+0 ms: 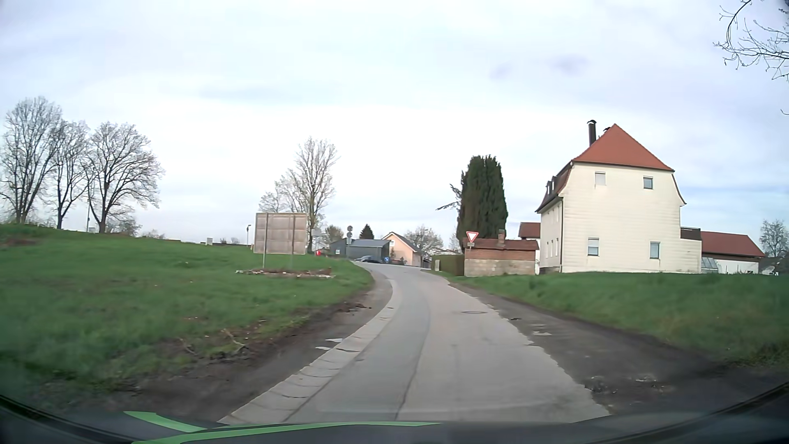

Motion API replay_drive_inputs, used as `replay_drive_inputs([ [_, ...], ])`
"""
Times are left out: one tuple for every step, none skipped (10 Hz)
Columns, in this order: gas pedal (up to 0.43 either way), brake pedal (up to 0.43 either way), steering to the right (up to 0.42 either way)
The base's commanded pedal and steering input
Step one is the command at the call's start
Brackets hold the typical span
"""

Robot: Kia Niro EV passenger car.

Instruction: Follow the waypoints while adhering to traffic rules and regulations

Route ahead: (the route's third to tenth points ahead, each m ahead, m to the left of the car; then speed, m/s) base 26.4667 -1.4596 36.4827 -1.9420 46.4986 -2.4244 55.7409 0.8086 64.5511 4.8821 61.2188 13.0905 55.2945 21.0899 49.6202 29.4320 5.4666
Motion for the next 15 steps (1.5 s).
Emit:
replay_drive_inputs([
  [0.319,0.000,0.203],
  [0.331,0.000,0.165],
  [0.339,0.000,0.122],
  [0.339,0.000,0.082],
  [0.339,0.000,0.050],
  [0.339,0.000,0.017],
  [0.339,0.000,-0.006],
  [0.350,0.000,-0.010],
  [0.350,0.000,-0.010],
  [0.350,0.000,-0.009],
  [0.339,0.000,-0.009],
  [0.339,0.000,-0.009],
  [0.339,0.000,-0.007],
  [0.339,0.000,-0.006],
  [0.339,0.000,-0.006],
])
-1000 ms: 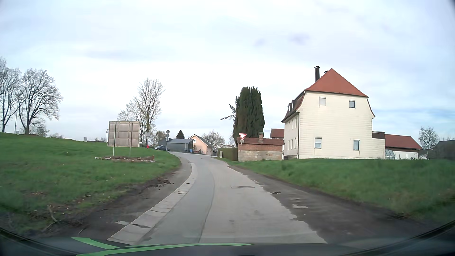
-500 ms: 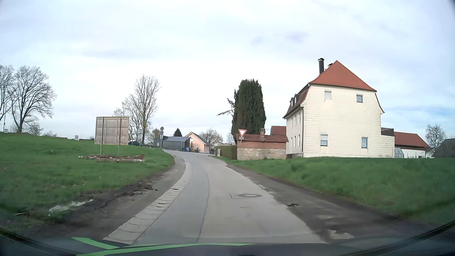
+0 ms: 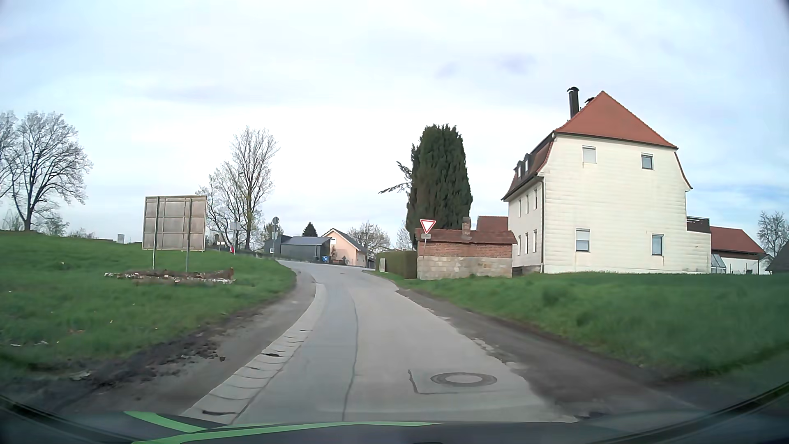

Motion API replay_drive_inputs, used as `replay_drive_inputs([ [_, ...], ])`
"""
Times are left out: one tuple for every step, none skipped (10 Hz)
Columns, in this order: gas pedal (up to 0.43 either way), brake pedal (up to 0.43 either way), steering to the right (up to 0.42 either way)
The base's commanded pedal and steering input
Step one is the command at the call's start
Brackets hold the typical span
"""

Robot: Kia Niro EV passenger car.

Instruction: Follow the waypoints while adhering to traffic rules and regulations

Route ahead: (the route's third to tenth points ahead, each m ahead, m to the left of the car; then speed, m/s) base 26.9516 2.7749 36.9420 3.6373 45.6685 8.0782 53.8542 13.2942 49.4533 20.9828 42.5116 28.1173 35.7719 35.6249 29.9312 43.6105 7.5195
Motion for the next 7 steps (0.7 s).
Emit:
replay_drive_inputs([
  [0.339,0.000,-0.006],
  [0.339,0.000,-0.006],
  [0.331,0.000,-0.006],
  [0.331,0.000,-0.008],
  [0.331,0.000,-0.009],
  [0.331,0.000,-0.009],
  [0.319,0.000,-0.011],
])
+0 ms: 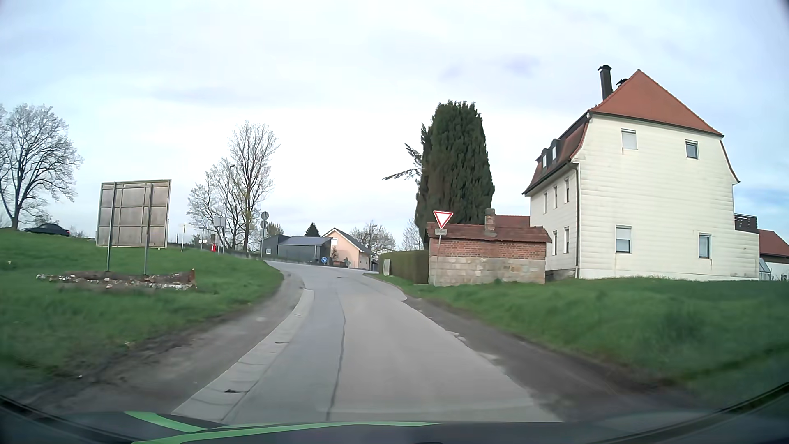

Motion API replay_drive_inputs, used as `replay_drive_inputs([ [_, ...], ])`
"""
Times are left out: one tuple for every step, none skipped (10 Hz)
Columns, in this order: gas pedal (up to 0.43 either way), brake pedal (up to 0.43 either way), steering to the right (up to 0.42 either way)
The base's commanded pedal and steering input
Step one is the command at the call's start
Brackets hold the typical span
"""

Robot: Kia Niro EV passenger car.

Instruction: Follow the waypoints while adhering to traffic rules and regulations

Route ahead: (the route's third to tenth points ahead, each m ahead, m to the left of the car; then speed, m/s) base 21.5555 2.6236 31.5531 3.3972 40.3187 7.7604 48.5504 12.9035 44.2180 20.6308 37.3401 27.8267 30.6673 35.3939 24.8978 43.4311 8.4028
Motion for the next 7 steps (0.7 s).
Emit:
replay_drive_inputs([
  [0.311,0.000,-0.016],
  [0.311,0.000,-0.018],
  [0.299,0.000,-0.018],
  [0.299,0.000,-0.018],
  [0.287,0.000,-0.021],
  [0.280,0.000,-0.025],
  [0.280,0.000,-0.026],
])
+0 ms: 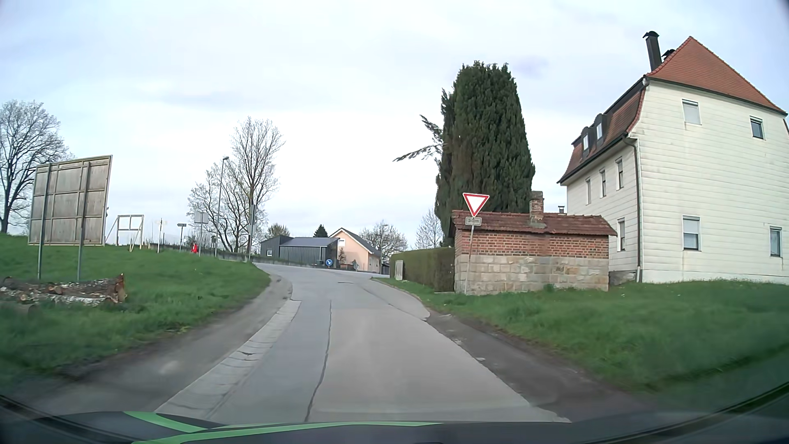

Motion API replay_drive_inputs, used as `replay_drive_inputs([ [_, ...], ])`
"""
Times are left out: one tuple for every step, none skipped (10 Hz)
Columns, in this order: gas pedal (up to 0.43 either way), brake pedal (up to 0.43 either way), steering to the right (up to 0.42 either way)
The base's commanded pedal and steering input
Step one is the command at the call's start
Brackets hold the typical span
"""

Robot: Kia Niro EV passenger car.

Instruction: Follow the waypoints while adhering to traffic rules and regulations

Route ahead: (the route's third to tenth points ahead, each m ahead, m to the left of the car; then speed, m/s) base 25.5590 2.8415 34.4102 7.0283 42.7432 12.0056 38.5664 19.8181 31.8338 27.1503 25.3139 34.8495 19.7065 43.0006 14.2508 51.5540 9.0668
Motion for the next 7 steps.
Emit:
replay_drive_inputs([
  [0.268,0.000,-0.027],
  [0.240,0.000,-0.029],
  [0.240,0.000,-0.029],
  [0.228,0.000,-0.029],
  [0.189,0.000,-0.029],
  [0.177,0.000,-0.029],
  [0.150,0.000,-0.028],
])
